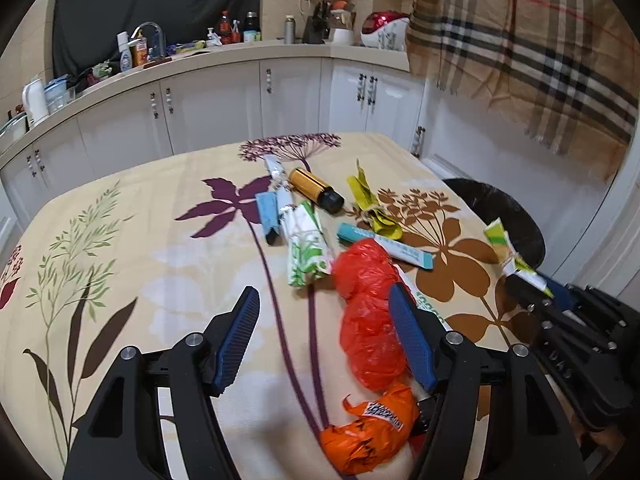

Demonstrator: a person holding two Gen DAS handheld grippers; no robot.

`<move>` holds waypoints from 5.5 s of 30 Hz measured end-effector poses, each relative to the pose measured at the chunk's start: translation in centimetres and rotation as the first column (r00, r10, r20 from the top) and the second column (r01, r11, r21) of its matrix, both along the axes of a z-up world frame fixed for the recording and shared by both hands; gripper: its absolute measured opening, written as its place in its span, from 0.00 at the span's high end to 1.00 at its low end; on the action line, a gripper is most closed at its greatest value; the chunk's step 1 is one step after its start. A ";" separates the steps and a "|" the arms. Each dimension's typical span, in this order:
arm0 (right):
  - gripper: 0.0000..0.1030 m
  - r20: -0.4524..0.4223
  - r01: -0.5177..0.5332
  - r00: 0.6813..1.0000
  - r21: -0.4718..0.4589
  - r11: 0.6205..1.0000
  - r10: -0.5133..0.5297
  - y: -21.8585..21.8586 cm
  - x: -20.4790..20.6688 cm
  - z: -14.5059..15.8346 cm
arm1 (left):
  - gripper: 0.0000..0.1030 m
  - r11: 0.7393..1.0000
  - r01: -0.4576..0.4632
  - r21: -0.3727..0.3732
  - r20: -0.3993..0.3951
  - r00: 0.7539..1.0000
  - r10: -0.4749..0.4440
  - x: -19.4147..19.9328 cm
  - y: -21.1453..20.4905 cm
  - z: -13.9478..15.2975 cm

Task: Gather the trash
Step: 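Grasp the red plastic bag with the left gripper while the right carries the wrapper, then drop the wrapper and red bag into the black bin, opening both grippers, then move both tools back over the table toward the orange wrapper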

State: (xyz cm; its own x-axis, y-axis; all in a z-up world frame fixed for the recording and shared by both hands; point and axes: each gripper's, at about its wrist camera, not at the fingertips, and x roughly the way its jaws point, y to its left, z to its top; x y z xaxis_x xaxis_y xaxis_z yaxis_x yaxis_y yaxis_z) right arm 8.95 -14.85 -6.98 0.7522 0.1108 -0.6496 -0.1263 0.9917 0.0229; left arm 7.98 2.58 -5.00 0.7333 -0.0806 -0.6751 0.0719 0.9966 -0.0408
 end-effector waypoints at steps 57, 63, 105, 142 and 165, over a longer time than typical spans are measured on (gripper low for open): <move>0.81 0.239 0.196 0.953 -0.028 0.980 -0.184 -9.3 6.6 5.7 | 0.93 0.968 0.248 0.036 0.271 0.930 -0.248 8.0 -11.8 7.4; 0.81 0.224 0.227 0.951 -0.026 0.974 -0.215 -11.5 9.3 4.5 | 0.93 0.957 0.283 0.065 0.239 0.927 -0.290 11.1 -15.2 6.2; 0.62 0.136 0.308 0.942 0.016 0.951 -0.307 -14.7 12.2 1.3 | 0.51 0.965 0.253 0.068 0.163 0.951 -0.261 16.0 -17.5 5.0; 0.61 0.110 -0.017 0.994 -0.019 1.000 0.019 1.6 -3.9 1.4 | 0.46 0.998 -0.040 0.052 0.113 0.993 0.034 -3.1 1.9 2.4; 0.61 0.099 0.046 0.994 -0.028 0.999 -0.043 -0.7 -8.3 0.0 | 0.42 0.995 0.078 0.058 0.054 0.995 -0.082 -6.3 -0.8 -1.9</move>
State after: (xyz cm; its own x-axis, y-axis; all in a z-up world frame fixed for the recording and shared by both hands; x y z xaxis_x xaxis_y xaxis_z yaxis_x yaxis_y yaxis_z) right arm 0.66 -15.58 -6.96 0.8161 0.0572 -0.5751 -0.0825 0.9964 -0.0178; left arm 1.64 1.78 -6.94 0.7629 -0.1036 -0.6382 0.1521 0.9881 0.0214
